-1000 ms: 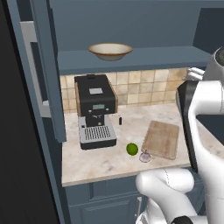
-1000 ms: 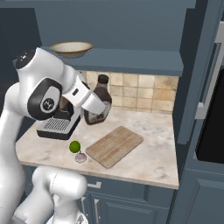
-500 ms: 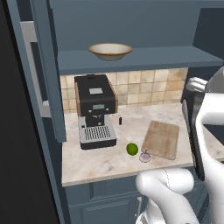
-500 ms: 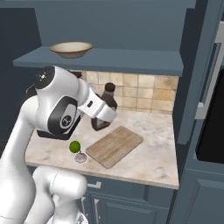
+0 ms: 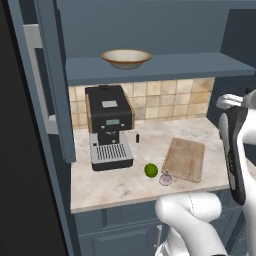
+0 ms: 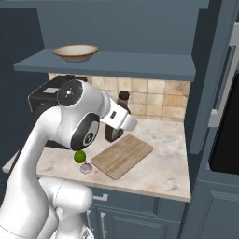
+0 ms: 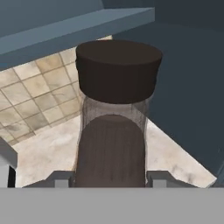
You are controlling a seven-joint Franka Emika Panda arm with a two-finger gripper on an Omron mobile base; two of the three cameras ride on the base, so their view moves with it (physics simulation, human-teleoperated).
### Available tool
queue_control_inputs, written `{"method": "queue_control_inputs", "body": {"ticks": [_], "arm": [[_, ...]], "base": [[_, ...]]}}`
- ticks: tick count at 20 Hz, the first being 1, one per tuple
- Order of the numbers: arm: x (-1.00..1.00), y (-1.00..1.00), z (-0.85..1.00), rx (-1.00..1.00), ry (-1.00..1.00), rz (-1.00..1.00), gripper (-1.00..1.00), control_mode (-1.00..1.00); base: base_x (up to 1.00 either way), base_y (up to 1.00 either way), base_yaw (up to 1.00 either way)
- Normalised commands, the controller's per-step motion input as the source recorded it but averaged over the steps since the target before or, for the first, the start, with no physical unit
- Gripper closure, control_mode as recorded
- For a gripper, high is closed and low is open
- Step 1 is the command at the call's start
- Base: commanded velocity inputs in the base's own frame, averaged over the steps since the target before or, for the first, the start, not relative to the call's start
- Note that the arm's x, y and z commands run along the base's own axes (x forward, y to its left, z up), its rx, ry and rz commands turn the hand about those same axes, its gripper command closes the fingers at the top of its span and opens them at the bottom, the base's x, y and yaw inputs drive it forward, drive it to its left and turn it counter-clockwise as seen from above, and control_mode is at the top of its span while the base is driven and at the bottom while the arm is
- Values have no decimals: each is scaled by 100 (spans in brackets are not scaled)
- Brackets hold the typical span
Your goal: Open the cabinet. Place the bowl and condiment on the counter. Then place the lime and garlic on the cutting board.
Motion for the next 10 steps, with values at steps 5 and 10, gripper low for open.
{"method": "queue_control_inputs", "body": {"ticks": [5, 10], "arm": [[9, -14, -12, -10, 0, 15, 100, -100], [0, -20, -17, -10, 0, 14, 100, -100]], "base": [[0, 0, 0], [0, 0, 0]]}}
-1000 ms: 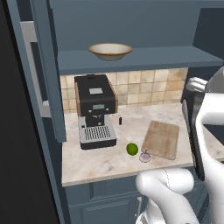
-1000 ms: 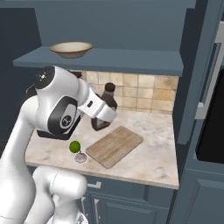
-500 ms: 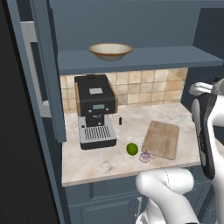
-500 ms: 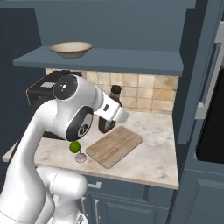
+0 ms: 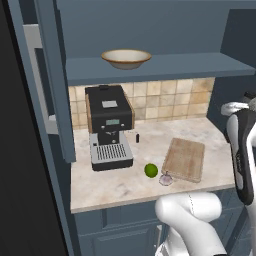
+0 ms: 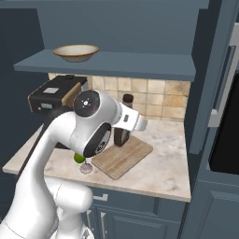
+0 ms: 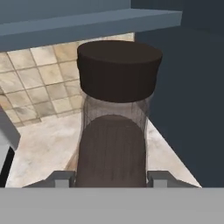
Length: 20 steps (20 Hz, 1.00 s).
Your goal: Open the cabinet. Place the bowl and condiment on the counter. Then place the lime and garlic on the cutting board.
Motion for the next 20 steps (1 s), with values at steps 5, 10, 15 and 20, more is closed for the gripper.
{"method": "queue_control_inputs", "body": {"ticks": [5, 10, 15, 20], "arm": [[0, -33, -16, -6, 0, 13, 100, -100], [10, -16, -29, -8, 0, 13, 100, -100], [35, 0, -43, -13, 0, 9, 100, -100], [29, -10, -33, -11, -1, 4, 100, -100]], "base": [[0, 0, 0], [0, 0, 0], [0, 0, 0], [0, 0, 0]]}}
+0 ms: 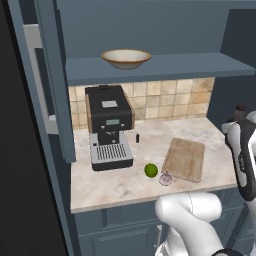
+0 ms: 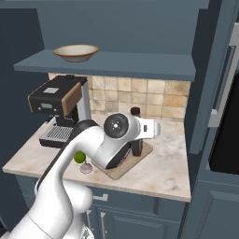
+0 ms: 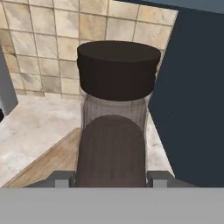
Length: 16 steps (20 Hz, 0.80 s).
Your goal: Open the cabinet. Place the bowl and condiment on the counter. Then place the lime and garlic on the cutting board.
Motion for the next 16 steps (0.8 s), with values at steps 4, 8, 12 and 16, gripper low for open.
{"method": "queue_control_inputs", "body": {"ticks": [4, 8, 12, 16], "arm": [[13, -26, -22, -5, 0, 3, 100, -100], [19, -25, -18, 0, 0, 3, 100, -100], [38, -9, -14, 0, 0, 3, 100, -100], [50, -3, -21, 0, 3, 0, 100, -100]], "base": [[0, 0, 0], [0, 0, 0], [0, 0, 0], [0, 0, 0]]}}
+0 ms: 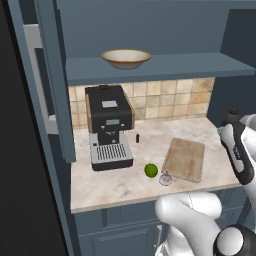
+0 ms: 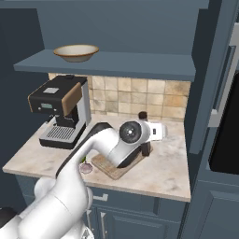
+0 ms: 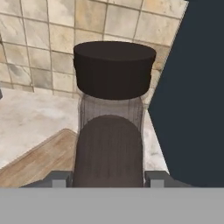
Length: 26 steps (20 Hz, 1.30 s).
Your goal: Open the cabinet. Place the bowl and condiment on the counter. Then place the lime and garlic on the cutting board.
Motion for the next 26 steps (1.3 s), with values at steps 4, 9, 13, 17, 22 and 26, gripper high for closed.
{"method": "queue_control_inputs", "body": {"ticks": [4, 9, 13, 17, 22, 26], "arm": [[46, -10, -20, 0, 3, 0, 100, -100], [33, -30, -21, 0, 2, 0, 100, -100], [25, -36, -17, 0, 0, 0, 100, -100], [20, -29, -19, 3, 0, 0, 100, -100], [0, -8, -28, 8, 0, 0, 100, -100], [0, -4, -27, 9, 0, 0, 100, -100]], "base": [[0, 0, 0], [0, 0, 0], [0, 0, 0], [0, 0, 0], [0, 0, 0], [0, 0, 0]]}}
